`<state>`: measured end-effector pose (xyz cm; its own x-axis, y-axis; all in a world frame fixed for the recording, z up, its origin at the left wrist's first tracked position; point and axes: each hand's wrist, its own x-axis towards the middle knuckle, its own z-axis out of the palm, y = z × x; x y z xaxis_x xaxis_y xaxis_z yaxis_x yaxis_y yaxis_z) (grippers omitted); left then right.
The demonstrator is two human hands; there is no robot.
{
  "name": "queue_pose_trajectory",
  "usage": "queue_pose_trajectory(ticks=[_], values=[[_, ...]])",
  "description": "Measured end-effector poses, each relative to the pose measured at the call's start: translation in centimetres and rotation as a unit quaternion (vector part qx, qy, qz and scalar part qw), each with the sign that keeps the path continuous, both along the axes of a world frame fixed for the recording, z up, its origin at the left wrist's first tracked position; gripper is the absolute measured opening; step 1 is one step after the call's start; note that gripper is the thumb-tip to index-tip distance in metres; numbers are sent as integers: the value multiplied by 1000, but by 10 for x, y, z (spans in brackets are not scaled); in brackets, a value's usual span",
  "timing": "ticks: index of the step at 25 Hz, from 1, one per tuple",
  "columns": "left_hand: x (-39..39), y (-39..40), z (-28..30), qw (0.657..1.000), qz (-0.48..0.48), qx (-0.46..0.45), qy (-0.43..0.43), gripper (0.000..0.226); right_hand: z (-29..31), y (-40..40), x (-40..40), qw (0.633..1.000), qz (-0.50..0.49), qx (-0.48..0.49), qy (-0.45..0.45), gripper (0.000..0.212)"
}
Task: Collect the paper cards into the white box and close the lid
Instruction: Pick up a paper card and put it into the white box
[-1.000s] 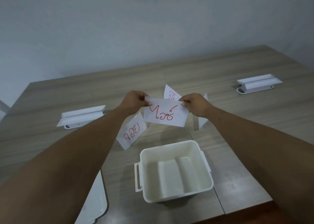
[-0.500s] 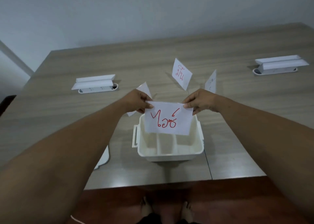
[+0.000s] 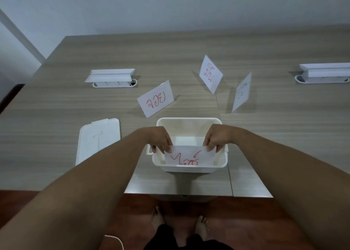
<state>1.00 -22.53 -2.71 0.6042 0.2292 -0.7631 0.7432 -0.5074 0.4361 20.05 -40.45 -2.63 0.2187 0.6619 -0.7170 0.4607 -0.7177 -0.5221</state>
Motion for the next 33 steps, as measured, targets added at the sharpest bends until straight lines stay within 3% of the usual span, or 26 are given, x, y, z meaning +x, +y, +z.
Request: queue_pose_trajectory(ticks=[5, 8, 11, 15, 19, 22, 25, 27, 31, 33], values=[[7, -9, -3, 998, -39, -1, 42, 39, -2, 8, -8, 995, 86, -43, -17, 25], [10, 2, 5, 999, -14, -19, 28, 35, 7, 16, -1, 997, 40, -59, 20, 31], [13, 23, 15, 995, 77, -44, -49, 26, 23, 30, 13, 998, -40, -37, 39, 28], [20, 78, 32, 962, 209, 43, -169, 21, 54, 64, 31, 995, -90, 43, -14, 25], [25, 141, 39, 933, 231, 164, -222, 21, 67, 106, 41, 986, -89, 111, -88, 30], [29, 176, 24, 913, 258, 212, -233, 37, 60, 146, 41, 978, -87, 130, -135, 43], [36, 206, -2, 925, 250, 213, -193, 61, 45, 191, 41, 967, -52, 144, -203, 53], [35, 215, -21, 937, 230, 200, -170, 65, 27, 214, 37, 965, -50, 145, -213, 61], [40, 225, -55, 944, 195, 182, -194, 28, -9, 244, 29, 965, -26, 115, -235, 75], [37, 220, -59, 941, 198, 163, -220, 22, -22, 244, 28, 962, -29, 121, -243, 80]])
